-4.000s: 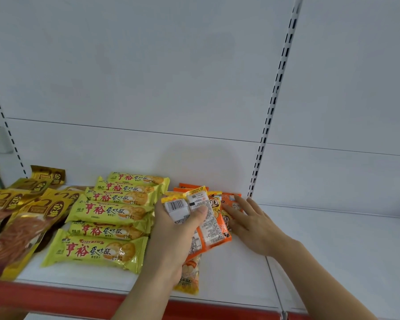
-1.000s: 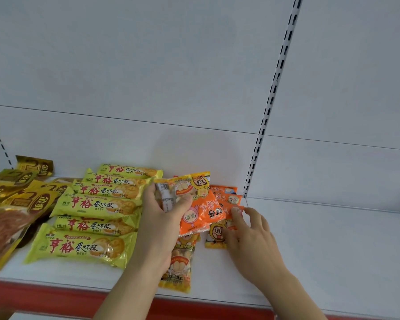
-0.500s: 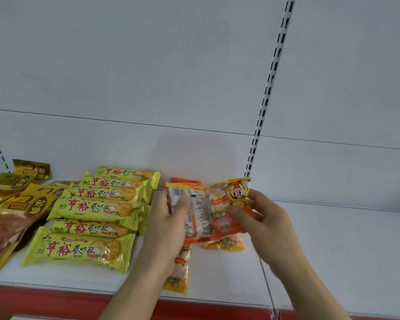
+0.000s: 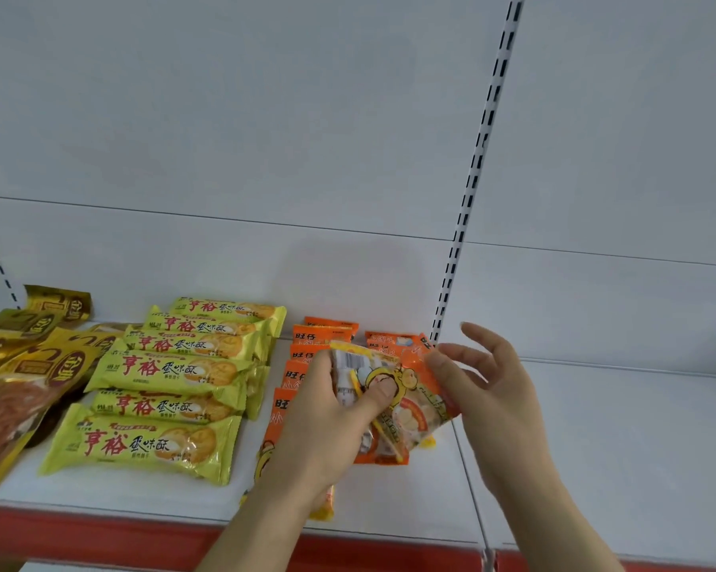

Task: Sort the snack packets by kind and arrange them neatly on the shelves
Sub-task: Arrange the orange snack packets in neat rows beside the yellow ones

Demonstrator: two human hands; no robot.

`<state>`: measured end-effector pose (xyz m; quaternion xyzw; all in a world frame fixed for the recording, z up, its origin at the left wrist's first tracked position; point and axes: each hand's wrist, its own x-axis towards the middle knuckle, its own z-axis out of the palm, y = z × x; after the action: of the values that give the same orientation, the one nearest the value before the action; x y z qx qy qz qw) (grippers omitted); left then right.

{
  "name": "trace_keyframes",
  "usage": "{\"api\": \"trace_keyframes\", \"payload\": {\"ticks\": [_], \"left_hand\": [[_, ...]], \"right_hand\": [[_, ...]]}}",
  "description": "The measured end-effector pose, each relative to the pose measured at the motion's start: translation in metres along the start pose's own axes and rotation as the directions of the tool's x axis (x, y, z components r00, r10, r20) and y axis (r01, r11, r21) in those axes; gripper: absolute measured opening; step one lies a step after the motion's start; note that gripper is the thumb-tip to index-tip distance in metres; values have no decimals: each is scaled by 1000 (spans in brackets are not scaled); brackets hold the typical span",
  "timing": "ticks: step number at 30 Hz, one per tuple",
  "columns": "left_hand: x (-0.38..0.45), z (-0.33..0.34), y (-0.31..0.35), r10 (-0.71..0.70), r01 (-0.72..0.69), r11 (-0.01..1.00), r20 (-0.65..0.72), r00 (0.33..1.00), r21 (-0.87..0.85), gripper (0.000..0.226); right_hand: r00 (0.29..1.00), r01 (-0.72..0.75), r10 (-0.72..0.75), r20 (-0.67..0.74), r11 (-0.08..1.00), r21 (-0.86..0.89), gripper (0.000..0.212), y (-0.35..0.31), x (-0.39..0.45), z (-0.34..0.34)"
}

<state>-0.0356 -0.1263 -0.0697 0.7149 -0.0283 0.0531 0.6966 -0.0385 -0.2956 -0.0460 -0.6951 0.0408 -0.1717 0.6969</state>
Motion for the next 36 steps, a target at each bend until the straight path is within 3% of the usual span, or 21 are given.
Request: {"api": "trace_keyframes", "payload": {"ticks": [5,11,14,17,19,22,23,31,36], "left_hand": [[2,3,-3,-4,0,1000,-148,989,-27,30],[-1,1,1,-82,43,984,-222,972,-174,11],[2,-14,9,-121,57,968,-258,958,-244,9],[1,-24,13,-151,75,956,-257,955,-283,9],[0,-25,11,-155,86,958,-244,957,-272,9],[-3,-26,8,-145,90,966,-221,964,-242,8],[-4,-26,7,-144,90,967,-220,965,-237,8],[-8,-23,4,-129,82,968,-192,973,-236,13],[-12,-19,5,-139,100,968,-159,977,-230,15]], "right_hand": [[982,-168,160,97,982,86,54,15,-23,14],[989,112,-118,-92,991,-75,32,12,-15,5],[999,31,-35,-15,980,-194,31,23,2,-11],[986,124,-76,147,927,-353,35,38,3,-12],[951,255,-132,278,846,-468,30,50,-3,-8],[888,453,-194,417,526,-720,35,65,-4,-8],[884,458,-166,436,490,-742,38,66,-3,-10],[861,406,62,505,512,-756,43,57,5,-15],[841,444,37,539,522,-728,43,58,0,-16]]}}
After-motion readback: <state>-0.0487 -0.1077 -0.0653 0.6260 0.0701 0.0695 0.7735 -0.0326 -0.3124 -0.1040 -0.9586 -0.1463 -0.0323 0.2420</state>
